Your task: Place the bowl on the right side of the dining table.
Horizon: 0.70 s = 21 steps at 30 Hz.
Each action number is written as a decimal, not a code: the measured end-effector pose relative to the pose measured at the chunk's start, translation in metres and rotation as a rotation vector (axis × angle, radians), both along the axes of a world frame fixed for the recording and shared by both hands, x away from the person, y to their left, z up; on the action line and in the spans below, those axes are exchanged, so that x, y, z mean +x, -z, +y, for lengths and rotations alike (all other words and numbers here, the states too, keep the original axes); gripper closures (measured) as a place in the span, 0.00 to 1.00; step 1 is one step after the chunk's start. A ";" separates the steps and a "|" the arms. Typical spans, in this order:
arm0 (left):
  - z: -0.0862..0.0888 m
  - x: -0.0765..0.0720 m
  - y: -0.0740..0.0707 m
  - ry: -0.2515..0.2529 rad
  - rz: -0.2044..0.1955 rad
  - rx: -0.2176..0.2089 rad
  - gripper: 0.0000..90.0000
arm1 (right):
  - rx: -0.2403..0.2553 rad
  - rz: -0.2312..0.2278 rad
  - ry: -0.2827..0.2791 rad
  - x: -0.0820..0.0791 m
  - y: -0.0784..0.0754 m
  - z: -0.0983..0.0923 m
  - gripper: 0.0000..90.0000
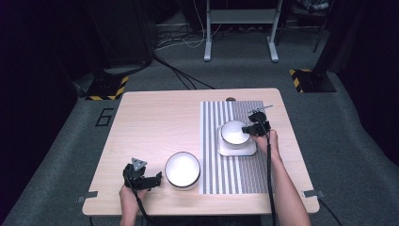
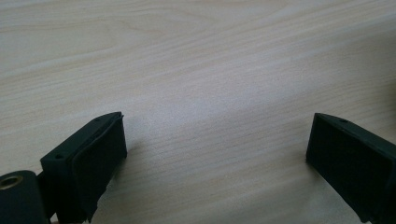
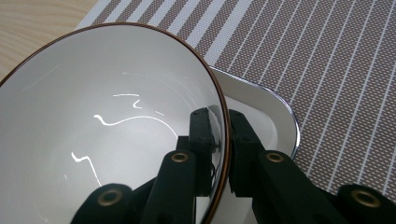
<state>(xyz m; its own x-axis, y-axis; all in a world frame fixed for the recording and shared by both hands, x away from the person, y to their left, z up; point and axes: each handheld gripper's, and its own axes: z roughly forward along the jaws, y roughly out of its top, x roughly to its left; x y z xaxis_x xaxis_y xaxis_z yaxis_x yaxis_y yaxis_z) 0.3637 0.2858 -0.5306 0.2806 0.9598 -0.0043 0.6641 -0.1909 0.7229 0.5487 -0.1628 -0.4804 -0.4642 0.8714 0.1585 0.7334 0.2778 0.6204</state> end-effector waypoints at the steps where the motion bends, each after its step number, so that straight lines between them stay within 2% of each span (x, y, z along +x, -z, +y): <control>1: 0.000 0.000 0.000 0.000 -0.001 0.001 0.05 | 0.000 -0.002 0.000 0.000 0.000 0.000 0.91; 3: 0.000 0.000 0.000 -0.001 -0.001 0.000 0.05 | -0.004 -0.013 -0.005 -0.001 0.001 0.000 0.91; 21: -0.001 0.000 0.000 -0.005 0.000 0.000 0.05 | -0.014 -0.016 -0.001 -0.003 0.001 0.001 0.88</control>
<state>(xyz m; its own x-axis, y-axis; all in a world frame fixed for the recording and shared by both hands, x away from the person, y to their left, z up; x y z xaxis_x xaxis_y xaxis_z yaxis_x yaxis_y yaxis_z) 0.3638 0.2853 -0.5306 0.2759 0.9612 -0.0044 0.6652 -0.1876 0.7227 0.5459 -0.1619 -0.4813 -0.4676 0.8730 0.1383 0.7229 0.2877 0.6282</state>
